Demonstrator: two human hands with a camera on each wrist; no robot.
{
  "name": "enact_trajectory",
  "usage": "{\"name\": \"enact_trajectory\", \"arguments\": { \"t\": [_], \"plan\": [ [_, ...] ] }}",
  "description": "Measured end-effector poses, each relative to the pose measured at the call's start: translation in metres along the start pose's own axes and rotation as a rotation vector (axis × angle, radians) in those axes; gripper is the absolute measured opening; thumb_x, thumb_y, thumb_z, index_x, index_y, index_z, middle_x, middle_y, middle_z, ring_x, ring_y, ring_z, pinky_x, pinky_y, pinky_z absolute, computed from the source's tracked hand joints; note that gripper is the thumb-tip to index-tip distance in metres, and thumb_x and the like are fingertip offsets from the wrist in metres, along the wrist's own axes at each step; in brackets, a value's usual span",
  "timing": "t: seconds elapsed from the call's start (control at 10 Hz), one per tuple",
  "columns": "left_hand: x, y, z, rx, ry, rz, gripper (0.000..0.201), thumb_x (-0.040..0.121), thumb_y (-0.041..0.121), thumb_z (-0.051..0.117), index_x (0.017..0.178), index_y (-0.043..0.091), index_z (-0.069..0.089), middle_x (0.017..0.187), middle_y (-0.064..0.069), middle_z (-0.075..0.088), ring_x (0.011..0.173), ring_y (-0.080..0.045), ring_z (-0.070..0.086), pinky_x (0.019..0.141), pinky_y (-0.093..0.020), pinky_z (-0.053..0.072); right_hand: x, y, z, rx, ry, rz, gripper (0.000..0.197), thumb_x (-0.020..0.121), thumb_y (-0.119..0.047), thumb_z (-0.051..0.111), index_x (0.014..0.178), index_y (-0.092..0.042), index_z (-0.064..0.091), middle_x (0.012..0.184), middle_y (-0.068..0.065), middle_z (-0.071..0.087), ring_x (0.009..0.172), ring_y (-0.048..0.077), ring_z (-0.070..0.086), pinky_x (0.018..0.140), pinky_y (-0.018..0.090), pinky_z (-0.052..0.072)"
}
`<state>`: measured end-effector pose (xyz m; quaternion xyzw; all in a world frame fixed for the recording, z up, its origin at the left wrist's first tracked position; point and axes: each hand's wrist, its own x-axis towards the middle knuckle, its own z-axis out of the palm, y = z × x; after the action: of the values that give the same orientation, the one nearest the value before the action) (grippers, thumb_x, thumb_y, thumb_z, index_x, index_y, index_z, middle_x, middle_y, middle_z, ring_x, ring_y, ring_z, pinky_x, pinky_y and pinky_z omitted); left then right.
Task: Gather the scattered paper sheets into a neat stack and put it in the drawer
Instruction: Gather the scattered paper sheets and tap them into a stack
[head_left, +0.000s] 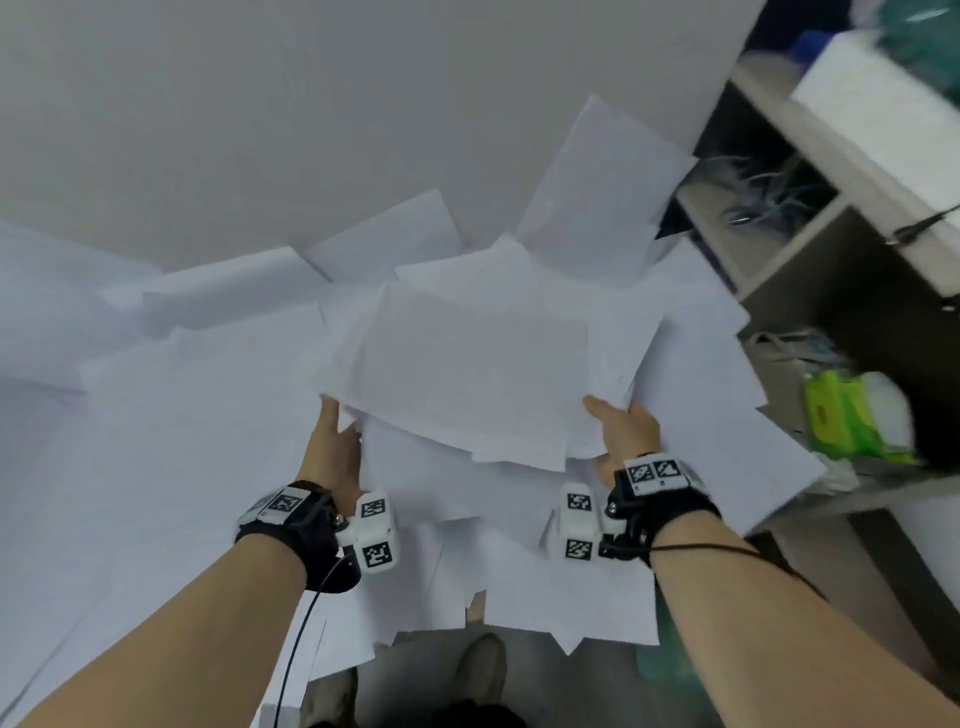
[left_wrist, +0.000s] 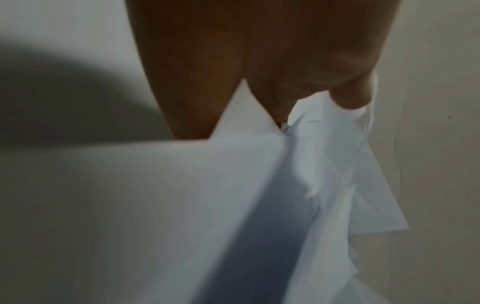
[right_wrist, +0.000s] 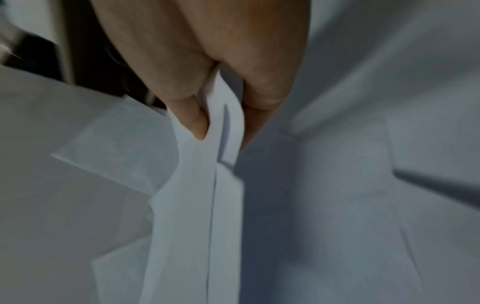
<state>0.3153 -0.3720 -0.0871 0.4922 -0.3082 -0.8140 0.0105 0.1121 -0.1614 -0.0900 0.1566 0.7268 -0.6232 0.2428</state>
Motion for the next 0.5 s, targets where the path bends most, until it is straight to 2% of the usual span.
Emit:
{"name": "enact_trajectory", "arguments": {
  "t": [0.1, 0.2, 0.3, 0.4, 0.5],
  "plan": [
    [-0.007, -0.005, 0.002, -0.208, 0.148, 0.046, 0.100, 0.079, 0.092, 0.029, 0.129, 0.010, 0.058, 0.126, -0.007, 0.067, 0.111, -0.027, 0.067, 0.085, -0.052, 0.052, 0.010, 0.044, 0.034, 0.000, -0.124, 0.120, 0.030, 0.083, -0.004, 0.074, 0.112, -0.007, 0.068, 0.109, 0.014, 0.072, 0.096, 0.032, 0.070, 0.082, 0.046, 0.058],
    [0.024, -0.008, -0.029, -0.256, 0.204, 0.098, 0.119, 0.075, 0.089, 0.049, 0.117, -0.021, 0.035, 0.121, -0.014, 0.067, 0.105, -0.020, 0.069, 0.042, -0.012, 0.048, 0.017, 0.063, 0.050, -0.055, -0.254, 0.176, 0.026, 0.083, -0.001, 0.074, 0.107, -0.007, 0.069, 0.106, 0.014, 0.074, 0.092, 0.030, 0.071, 0.077, 0.042, 0.059],
    [0.070, -0.014, -0.028, 0.008, 0.270, 0.187, 0.103, 0.056, 0.060, 0.087, 0.128, -0.005, 0.051, 0.124, -0.018, 0.064, 0.090, -0.030, 0.066, 0.080, -0.040, 0.054, 0.031, 0.056, 0.048, -0.154, -0.472, 0.221, 0.027, 0.084, -0.006, 0.075, 0.110, -0.010, 0.068, 0.110, 0.011, 0.074, 0.098, 0.028, 0.070, 0.081, 0.046, 0.058],
    [0.082, -0.006, -0.027, 0.244, 0.323, 0.283, 0.021, 0.087, 0.009, 0.074, 0.094, 0.002, 0.055, 0.096, -0.021, 0.062, 0.074, -0.031, 0.061, 0.066, -0.039, 0.053, 0.058, 0.037, 0.040, -0.254, -0.638, 0.253, 0.043, 0.082, -0.024, 0.079, 0.120, -0.009, 0.066, 0.117, 0.013, 0.071, 0.107, 0.032, 0.068, 0.094, 0.052, 0.053],
    [0.100, 0.000, -0.035, 0.280, 0.268, 0.394, 0.009, 0.091, -0.002, 0.066, 0.094, 0.002, 0.059, 0.096, -0.022, 0.064, 0.076, -0.032, 0.063, 0.067, -0.038, 0.053, 0.081, 0.020, 0.044, -0.227, -0.435, 0.140, 0.034, 0.087, -0.021, 0.073, 0.116, -0.006, 0.064, 0.104, 0.017, 0.072, 0.087, 0.031, 0.070, 0.064, 0.043, 0.060]
  ]
}}
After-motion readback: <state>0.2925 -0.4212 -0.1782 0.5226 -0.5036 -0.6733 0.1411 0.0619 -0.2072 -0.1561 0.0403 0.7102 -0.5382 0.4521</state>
